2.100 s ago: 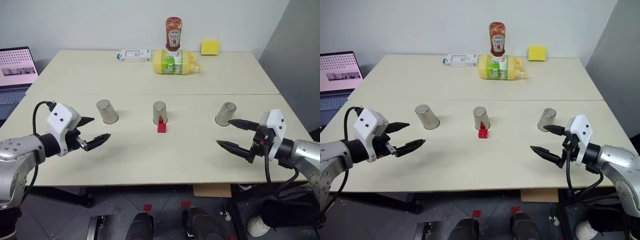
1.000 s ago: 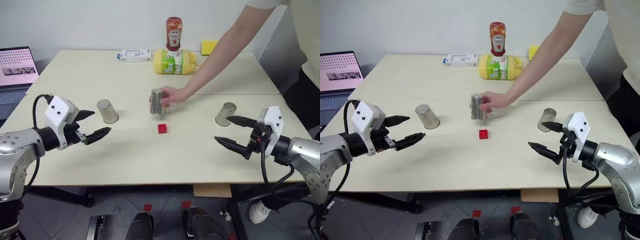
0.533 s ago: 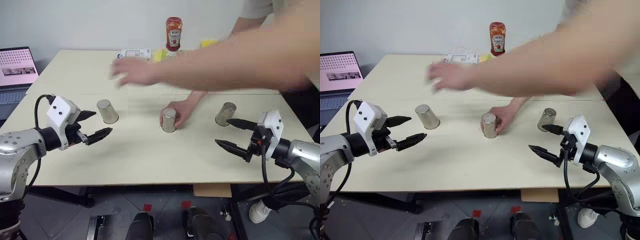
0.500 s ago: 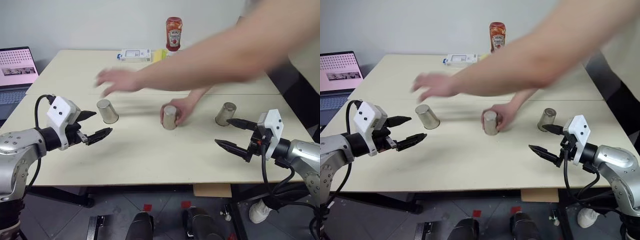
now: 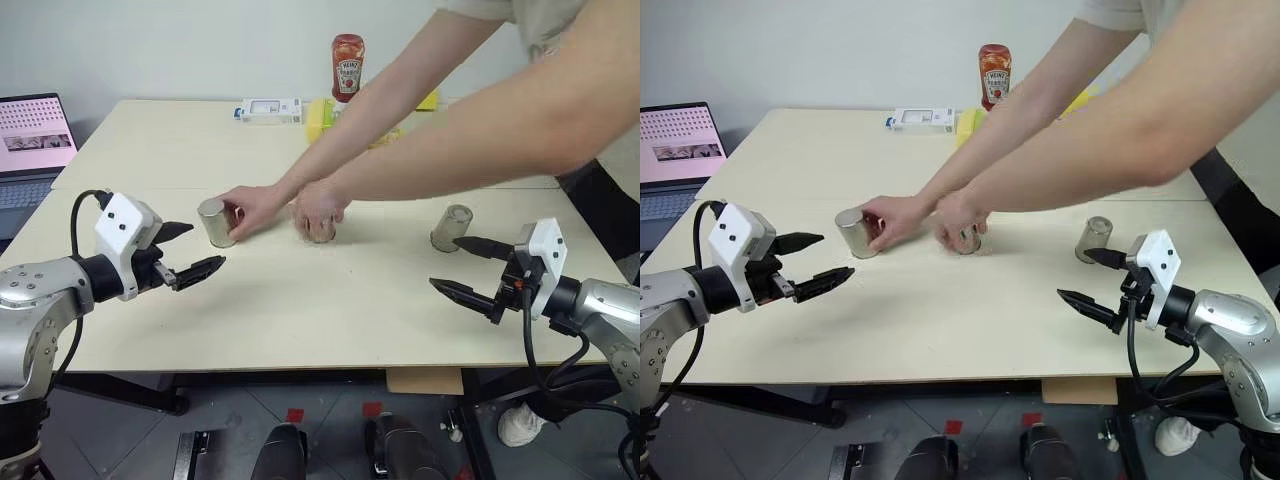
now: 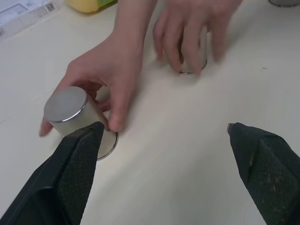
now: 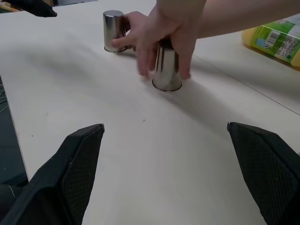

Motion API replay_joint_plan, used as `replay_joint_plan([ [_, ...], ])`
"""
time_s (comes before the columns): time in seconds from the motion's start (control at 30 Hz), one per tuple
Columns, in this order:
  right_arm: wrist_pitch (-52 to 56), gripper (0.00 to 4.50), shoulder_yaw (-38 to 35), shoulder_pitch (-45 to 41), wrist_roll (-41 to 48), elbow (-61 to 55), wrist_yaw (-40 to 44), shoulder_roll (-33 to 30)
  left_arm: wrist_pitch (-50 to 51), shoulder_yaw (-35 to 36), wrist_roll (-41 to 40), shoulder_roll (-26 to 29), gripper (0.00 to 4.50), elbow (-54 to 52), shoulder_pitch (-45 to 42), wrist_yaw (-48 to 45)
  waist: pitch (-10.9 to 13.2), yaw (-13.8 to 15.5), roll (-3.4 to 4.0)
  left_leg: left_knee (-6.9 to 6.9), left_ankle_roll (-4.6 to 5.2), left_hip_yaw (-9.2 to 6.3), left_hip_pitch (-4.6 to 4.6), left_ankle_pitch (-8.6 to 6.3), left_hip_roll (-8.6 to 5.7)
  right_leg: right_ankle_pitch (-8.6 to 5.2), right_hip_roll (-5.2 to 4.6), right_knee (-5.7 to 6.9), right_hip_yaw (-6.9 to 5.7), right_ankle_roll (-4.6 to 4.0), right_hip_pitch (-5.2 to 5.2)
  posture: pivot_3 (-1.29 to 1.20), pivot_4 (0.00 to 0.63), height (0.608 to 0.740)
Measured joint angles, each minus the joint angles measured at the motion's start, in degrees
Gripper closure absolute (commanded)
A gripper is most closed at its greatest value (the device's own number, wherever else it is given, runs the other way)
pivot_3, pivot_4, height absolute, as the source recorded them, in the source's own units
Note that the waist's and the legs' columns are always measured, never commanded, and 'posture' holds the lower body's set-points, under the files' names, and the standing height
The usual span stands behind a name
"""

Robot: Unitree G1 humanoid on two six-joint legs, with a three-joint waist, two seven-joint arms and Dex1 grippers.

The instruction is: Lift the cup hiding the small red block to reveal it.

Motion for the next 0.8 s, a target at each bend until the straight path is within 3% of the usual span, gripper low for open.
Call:
replay_joint_plan([
  [0.43, 11.0, 0.04, 6.0, -11.2, 7.0, -4.9, -4.0, 2.2, 0.4, -3.9, 4.3, -0.6, 0.00, 11.5, -6.3, 4.2, 0.0, 0.0, 0.00, -0.01, 0.00, -0.02, -0.05, 0.00, -0.01, 0.02, 0.00, -0.01, -0.02, 0.04, -0.02, 0.00, 0.150, 0.740],
  [0.8, 13.1, 0.04, 12.4, -16.3, 7.2, -5.0, -3.2, 4.4, -5.2, -10.4, 10.7, -7.9, 0.00, 27.9, -17.9, 7.9, 0.0, 0.1, -0.03, 0.05, 0.00, -0.15, -0.52, 0.01, -0.02, 0.06, 0.01, 0.03, -0.14, 0.06, -0.38, 0.00, 0.150, 0.740],
])
